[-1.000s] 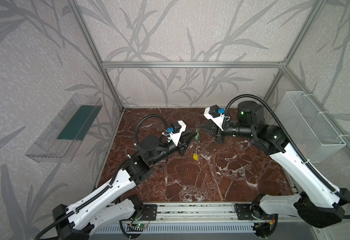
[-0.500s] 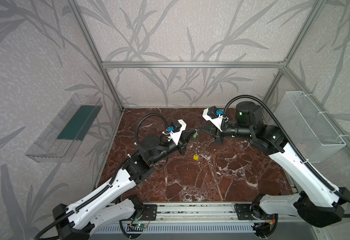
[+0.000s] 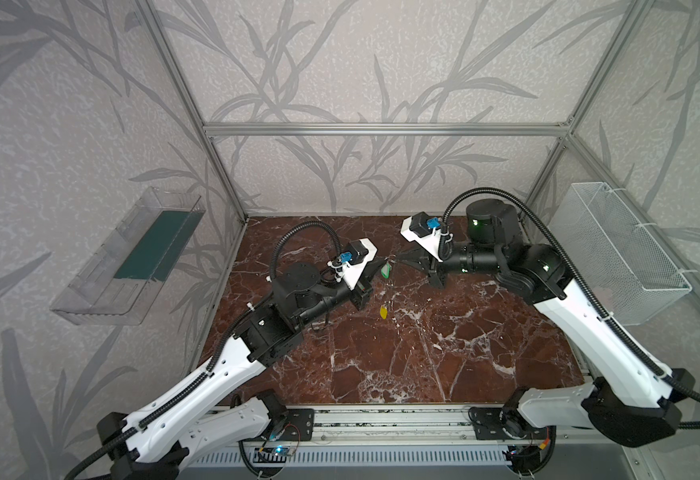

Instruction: Put the keys on the keyring

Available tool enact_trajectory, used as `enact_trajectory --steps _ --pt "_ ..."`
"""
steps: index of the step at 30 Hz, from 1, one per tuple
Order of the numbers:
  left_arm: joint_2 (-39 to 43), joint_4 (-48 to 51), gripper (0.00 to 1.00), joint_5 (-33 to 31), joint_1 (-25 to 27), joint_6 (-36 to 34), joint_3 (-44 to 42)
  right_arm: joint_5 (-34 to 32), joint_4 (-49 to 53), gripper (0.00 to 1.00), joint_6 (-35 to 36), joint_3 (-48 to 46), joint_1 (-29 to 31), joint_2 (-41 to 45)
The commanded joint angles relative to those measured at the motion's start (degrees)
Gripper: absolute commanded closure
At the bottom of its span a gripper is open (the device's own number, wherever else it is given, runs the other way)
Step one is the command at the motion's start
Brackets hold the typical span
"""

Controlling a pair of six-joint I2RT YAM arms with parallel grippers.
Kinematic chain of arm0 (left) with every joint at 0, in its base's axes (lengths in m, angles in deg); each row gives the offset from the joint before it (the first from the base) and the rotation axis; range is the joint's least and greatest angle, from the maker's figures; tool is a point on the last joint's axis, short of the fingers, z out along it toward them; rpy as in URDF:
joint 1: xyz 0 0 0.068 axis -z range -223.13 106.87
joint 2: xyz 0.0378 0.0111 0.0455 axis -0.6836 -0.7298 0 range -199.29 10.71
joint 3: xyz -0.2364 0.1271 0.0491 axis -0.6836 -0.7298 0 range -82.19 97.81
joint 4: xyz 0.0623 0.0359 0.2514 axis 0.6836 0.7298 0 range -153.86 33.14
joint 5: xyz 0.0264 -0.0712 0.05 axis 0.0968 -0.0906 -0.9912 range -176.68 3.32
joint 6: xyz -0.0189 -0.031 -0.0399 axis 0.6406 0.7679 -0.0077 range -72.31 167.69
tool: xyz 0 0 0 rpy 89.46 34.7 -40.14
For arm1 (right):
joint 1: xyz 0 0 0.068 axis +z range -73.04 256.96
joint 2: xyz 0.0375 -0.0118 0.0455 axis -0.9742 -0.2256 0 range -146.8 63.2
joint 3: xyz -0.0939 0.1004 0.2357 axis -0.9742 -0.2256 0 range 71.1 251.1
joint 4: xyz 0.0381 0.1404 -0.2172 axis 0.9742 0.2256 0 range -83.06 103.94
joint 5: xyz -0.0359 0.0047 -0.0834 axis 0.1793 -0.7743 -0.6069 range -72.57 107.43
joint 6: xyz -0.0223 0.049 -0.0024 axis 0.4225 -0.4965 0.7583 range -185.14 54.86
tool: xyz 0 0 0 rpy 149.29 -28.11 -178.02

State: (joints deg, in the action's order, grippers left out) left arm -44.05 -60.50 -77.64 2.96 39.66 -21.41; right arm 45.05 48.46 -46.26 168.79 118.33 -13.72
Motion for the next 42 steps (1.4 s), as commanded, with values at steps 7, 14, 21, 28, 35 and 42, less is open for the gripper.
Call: enact_trajectory --steps 7,14,21,28,35,42 --pt "-0.16 4.11 1.00 -1.30 0.14 -8.40 4.15 2.94 4.74 1.00 1.30 4.29 0.72 -2.08" --pt "-0.17 5.21 1.00 -3.06 0.07 -14.37 4.53 4.25 6.67 1.00 1.09 6.30 0.82 -3.52" --pt "-0.04 5.71 1.00 -5.15 0.23 -21.53 4.70 4.86 7.99 1.00 0.85 7.75 0.91 -4.90" --pt "0.34 6.14 1.00 -7.50 0.32 -29.20 4.79 5.10 8.89 1.00 0.84 8.70 0.98 -5.94" --pt "1.29 4.69 1.00 -8.60 0.36 -33.21 4.30 5.74 9.35 1.00 0.90 8.94 1.04 -6.59" --pt "1.76 1.36 1.00 -8.77 0.51 -36.55 3.44 6.91 10.23 1.00 0.81 9.78 1.13 -7.27"
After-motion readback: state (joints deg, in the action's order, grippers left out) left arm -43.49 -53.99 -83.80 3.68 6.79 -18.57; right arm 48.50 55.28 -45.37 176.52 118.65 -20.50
